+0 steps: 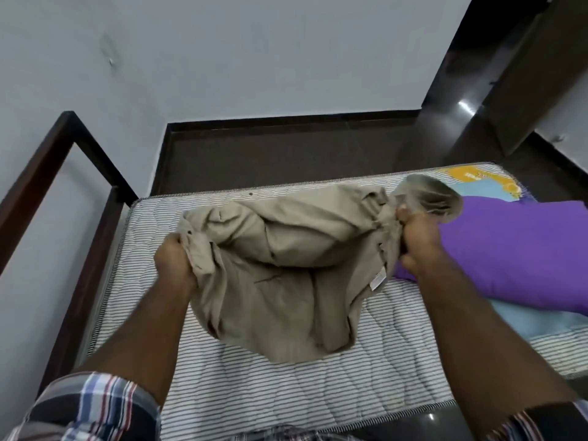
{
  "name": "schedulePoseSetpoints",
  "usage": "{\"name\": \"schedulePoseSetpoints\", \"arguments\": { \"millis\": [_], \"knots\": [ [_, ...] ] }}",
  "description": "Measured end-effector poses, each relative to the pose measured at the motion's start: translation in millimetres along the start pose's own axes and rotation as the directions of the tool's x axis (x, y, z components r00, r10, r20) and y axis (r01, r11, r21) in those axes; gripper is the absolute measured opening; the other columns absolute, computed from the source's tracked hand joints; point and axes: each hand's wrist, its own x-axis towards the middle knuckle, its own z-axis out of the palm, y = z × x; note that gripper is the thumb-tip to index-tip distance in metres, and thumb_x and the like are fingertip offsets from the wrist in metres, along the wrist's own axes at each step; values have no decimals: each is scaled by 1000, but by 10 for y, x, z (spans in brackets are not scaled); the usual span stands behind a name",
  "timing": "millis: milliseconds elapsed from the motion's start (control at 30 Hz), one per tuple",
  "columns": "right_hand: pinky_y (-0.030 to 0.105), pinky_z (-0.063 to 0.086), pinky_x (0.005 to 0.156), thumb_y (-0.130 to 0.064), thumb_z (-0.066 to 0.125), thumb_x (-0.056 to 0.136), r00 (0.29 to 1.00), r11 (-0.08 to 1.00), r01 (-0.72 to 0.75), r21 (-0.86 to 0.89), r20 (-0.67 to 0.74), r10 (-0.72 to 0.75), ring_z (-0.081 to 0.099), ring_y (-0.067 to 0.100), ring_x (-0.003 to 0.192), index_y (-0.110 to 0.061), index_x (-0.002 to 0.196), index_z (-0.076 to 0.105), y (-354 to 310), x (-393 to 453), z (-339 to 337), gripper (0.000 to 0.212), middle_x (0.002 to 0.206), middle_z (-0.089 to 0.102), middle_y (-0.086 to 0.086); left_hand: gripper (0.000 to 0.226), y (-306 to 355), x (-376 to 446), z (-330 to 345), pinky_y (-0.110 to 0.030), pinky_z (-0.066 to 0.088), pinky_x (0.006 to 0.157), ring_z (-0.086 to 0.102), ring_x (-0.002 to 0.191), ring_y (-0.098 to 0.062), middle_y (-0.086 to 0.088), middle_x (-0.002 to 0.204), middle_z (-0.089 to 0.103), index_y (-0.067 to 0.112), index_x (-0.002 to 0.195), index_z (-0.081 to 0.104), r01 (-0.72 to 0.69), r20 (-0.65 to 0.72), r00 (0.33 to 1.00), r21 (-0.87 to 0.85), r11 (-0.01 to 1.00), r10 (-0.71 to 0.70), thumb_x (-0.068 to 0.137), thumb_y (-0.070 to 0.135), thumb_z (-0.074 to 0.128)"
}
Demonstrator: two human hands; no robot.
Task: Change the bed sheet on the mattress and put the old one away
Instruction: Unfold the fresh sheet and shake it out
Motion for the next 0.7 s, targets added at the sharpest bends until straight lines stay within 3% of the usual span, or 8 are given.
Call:
{"name": "schedulePoseSetpoints", "arguments": {
  "millis": [67,133,200,300,467,533,600,700],
  "knots": [
    [50,54,95,-16,49,103,997,999,-35,-24,70,37,70,32,103,-12,102,69,116,-97,129,21,107,74,14,42,-162,30,111,-32,52,85,66,101,-32,-11,114,68,11,114,64,-32,-218,964,475,879,153,83,38,60],
    [44,56,88,-17,48,104,987,996,-84,-3,134,84,70,29,92,-13,98,68,236,-155,250,21,94,74,10,59,-269,-102,351,-38,51,95,62,114,-36,-12,124,67,16,125,62,-96,-112,966,678,729,232,76,49,64],
    [41,54,89,-14,47,105,968,993,-112,37,228,101,68,23,89,-16,103,67,315,-235,393,20,94,72,7,49,-345,-452,736,-33,53,81,65,105,-38,-7,109,68,18,107,66,-120,217,976,638,761,-28,78,57,66],
    [46,52,94,-15,46,105,913,977,-200,78,377,157,70,26,90,-9,112,64,398,-375,574,21,101,72,16,60,-397,-943,1147,-29,50,67,64,78,-16,5,83,67,26,88,67,67,438,785,643,763,-439,74,84,59],
    [56,46,103,-18,47,103,892,946,-294,134,393,222,65,38,102,-2,115,64,348,-355,561,26,115,65,27,30,-530,-876,1287,-29,48,77,63,93,-6,11,102,72,32,115,65,-140,537,802,595,791,-262,91,50,67],
    [54,50,98,-21,48,103,890,920,-344,187,377,257,65,37,105,-7,112,66,287,-255,479,25,113,67,24,55,-518,-837,1244,-21,52,83,61,102,-1,13,114,66,28,135,54,-330,649,718,636,697,-252,86,40,77],
    [48,57,90,-21,51,102,885,913,-357,199,385,262,68,34,106,-6,118,66,246,-186,472,27,115,68,22,73,-591,-807,1225,-32,53,99,63,113,-7,12,124,65,24,140,53,-483,717,623,667,567,-312,78,42,85],
    [49,54,99,-23,59,98,881,917,-331,225,421,215,62,36,120,-2,136,57,153,-156,556,43,131,63,23,66,-738,-811,1247,-39,53,100,63,114,-11,8,124,68,28,133,57,-617,758,607,638,461,-236,75,46,83]
  ]
}}
